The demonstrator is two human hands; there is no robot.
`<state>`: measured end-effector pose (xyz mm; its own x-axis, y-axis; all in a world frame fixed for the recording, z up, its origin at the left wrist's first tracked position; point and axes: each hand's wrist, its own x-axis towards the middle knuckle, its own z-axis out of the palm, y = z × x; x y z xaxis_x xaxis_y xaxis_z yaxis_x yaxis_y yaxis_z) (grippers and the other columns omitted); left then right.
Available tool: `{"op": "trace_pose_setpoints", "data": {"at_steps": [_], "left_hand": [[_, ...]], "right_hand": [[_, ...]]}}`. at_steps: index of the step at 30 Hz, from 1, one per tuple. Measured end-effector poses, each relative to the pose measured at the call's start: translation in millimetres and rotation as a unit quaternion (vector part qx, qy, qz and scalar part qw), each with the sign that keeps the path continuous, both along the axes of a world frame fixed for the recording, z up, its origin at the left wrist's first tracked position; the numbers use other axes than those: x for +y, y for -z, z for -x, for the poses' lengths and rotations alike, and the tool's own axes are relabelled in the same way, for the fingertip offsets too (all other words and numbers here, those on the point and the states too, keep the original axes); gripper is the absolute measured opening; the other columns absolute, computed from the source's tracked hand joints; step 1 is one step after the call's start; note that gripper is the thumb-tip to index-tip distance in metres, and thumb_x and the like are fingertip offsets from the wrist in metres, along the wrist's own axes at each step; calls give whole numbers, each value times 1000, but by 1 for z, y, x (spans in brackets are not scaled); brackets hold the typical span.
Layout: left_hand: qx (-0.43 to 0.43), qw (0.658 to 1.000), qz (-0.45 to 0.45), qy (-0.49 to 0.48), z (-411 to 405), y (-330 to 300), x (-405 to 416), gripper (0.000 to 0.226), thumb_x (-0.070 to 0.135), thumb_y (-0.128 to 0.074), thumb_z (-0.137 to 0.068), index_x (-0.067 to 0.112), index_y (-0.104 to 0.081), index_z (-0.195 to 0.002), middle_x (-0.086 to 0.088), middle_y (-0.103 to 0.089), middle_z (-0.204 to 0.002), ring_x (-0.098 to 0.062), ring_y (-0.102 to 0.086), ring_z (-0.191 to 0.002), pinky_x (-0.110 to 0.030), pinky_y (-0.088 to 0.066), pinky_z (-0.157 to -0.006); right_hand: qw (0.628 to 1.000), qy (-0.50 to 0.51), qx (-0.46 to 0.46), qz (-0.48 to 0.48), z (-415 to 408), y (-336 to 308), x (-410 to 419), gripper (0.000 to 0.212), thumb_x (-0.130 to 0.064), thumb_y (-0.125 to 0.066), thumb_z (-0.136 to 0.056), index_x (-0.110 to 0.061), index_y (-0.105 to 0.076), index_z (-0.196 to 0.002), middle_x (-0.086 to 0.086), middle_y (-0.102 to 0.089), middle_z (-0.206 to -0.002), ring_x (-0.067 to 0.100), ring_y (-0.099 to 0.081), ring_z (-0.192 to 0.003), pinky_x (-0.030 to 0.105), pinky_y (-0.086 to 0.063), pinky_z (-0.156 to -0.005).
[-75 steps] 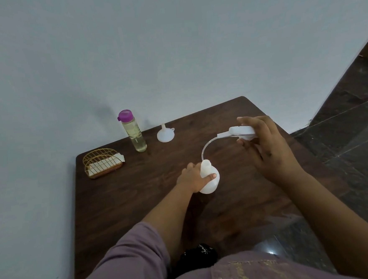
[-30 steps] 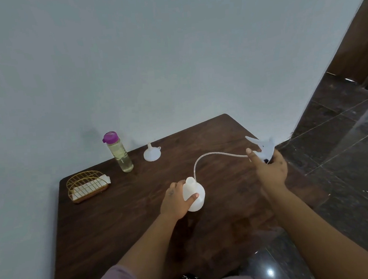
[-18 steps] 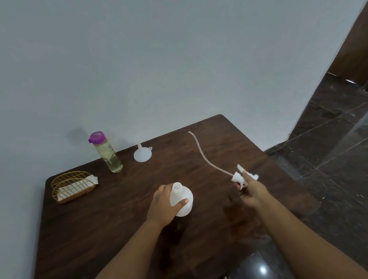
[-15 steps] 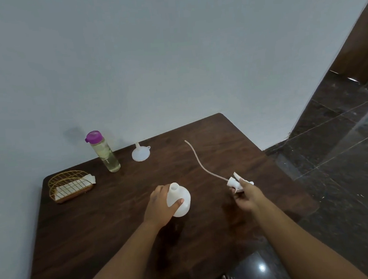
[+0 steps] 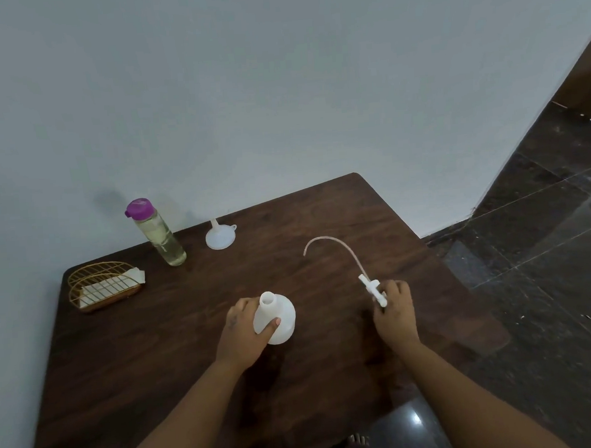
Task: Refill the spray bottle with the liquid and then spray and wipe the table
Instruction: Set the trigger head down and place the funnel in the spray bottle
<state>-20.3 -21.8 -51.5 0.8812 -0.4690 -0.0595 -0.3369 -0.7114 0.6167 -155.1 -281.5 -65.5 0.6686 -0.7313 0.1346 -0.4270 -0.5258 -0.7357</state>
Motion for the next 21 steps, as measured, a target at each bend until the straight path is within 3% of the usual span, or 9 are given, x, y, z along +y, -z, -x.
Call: {"op": "trace_pose_setpoints", "data": {"at_steps": [4,9,17,21], "left_hand": [[2,1000,4,0,-1,1,2,52,49,-64,-88,21,-53,-131,5,-50,-129,-17,-43,-123,-34,-44,-92],[2,1000,-4,-5,0,1,3,54,49,-63,-89,21,-52,-133,5,-50,-131,-17,-42,-124,-32,-43,-92],[2,1000,-7,-4,2,3,3,54,49,-61,-90,22,-50,-135,4,-48,-134,-18,-41,-127,-33,-42,-93],[6,1000,9,-3,1,1,6,59,51,-63,-88,22,-49,-137,3,-49,-135,-18,-41,-127,-38,-44,-98]], "right_hand": [[983,-102,95,121,-1,6,3,43,4,-63,-72,-11,-56,-112,9,-47,-122,27,-47,-103,40,-48,-83],[926,-172,247,228,5,26,0,55,-17,-83,-57,-10,-61,-106,14,-56,-127,30,-60,-101,40,-55,-73],[916,-190,280,216,7,34,7,52,-19,-81,-66,-16,-60,-114,16,-55,-132,33,-61,-106,43,-56,-74],[927,-190,266,184,6,29,10,50,-15,-69,-77,-17,-54,-125,19,-45,-141,37,-51,-119,48,-50,-86]]}}
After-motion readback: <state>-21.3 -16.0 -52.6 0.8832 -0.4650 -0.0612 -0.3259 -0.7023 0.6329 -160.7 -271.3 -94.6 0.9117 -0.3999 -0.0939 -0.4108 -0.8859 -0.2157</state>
